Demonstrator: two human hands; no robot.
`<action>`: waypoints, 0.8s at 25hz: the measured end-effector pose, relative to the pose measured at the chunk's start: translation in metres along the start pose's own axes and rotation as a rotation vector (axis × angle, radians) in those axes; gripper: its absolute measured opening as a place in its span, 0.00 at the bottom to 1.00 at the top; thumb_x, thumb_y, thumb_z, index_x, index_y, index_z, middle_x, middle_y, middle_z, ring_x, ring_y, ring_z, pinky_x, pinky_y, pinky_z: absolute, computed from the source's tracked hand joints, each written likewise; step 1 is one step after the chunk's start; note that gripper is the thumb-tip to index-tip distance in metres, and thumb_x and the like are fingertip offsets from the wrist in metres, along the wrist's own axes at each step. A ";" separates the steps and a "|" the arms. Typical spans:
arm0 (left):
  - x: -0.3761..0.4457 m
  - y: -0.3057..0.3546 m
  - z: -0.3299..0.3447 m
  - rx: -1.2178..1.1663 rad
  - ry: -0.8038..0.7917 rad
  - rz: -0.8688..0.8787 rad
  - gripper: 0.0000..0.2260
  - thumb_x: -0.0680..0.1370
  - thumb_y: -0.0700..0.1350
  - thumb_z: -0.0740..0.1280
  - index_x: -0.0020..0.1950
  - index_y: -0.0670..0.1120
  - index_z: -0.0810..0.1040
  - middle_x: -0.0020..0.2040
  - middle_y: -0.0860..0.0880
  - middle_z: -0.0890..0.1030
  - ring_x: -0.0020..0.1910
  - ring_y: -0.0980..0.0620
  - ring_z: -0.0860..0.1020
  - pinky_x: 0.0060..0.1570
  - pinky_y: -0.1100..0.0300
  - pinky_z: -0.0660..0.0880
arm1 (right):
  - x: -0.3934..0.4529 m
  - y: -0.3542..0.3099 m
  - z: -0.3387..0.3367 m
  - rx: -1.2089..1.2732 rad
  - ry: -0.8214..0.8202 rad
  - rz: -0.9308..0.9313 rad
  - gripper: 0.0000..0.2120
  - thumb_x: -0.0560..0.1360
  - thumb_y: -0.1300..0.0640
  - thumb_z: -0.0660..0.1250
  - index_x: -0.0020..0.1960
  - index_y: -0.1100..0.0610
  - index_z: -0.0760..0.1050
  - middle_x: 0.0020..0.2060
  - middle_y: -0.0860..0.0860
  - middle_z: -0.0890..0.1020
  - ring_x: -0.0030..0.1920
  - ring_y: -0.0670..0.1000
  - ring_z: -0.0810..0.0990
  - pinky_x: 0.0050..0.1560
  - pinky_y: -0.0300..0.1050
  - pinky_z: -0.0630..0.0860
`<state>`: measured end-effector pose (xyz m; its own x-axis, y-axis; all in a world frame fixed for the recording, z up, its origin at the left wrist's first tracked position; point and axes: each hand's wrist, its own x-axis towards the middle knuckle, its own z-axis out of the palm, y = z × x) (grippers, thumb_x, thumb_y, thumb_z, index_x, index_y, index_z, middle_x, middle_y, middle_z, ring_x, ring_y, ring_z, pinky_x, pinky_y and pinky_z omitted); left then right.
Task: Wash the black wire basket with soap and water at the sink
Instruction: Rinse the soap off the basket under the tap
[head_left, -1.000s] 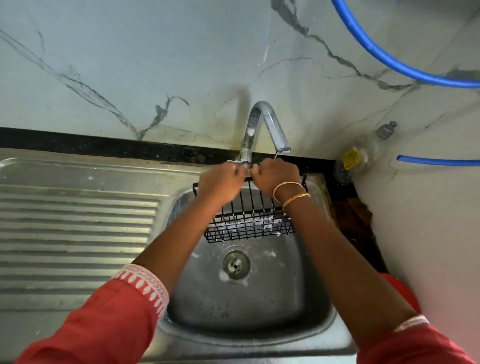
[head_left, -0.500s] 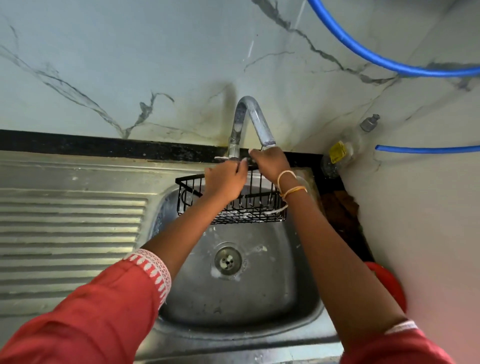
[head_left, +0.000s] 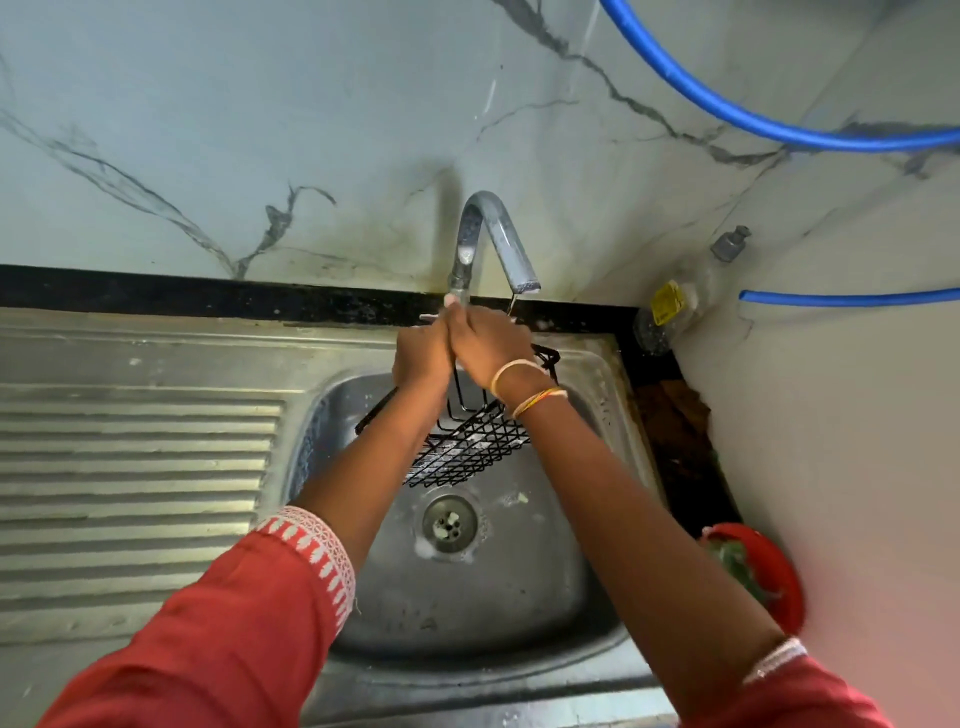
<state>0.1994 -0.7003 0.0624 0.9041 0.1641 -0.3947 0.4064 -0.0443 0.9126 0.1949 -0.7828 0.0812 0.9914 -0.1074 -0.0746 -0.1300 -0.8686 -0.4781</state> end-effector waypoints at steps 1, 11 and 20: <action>0.002 -0.001 -0.001 -0.038 -0.010 0.003 0.14 0.77 0.51 0.65 0.35 0.46 0.73 0.31 0.50 0.74 0.32 0.52 0.71 0.35 0.58 0.66 | -0.005 -0.006 0.002 -0.019 0.045 -0.076 0.29 0.81 0.43 0.45 0.45 0.60 0.79 0.47 0.60 0.82 0.49 0.59 0.79 0.56 0.53 0.72; 0.001 -0.001 -0.006 -0.360 0.055 -0.145 0.11 0.76 0.40 0.66 0.33 0.45 0.72 0.30 0.50 0.73 0.30 0.54 0.72 0.31 0.61 0.69 | -0.006 -0.020 0.014 -0.186 0.074 -0.122 0.23 0.81 0.47 0.48 0.51 0.58 0.77 0.53 0.59 0.80 0.56 0.60 0.77 0.57 0.55 0.68; 0.023 -0.009 -0.044 -0.649 0.080 -0.368 0.16 0.77 0.47 0.60 0.29 0.51 0.64 0.17 0.56 0.63 0.20 0.58 0.62 0.19 0.67 0.60 | -0.008 0.043 0.006 0.841 0.064 0.352 0.21 0.77 0.41 0.61 0.60 0.56 0.77 0.58 0.55 0.81 0.56 0.52 0.76 0.54 0.47 0.68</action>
<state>0.2112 -0.6531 0.0500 0.7022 0.1280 -0.7003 0.4988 0.6135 0.6123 0.1809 -0.8161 0.0558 0.8881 -0.3481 -0.3003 -0.3672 -0.1441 -0.9189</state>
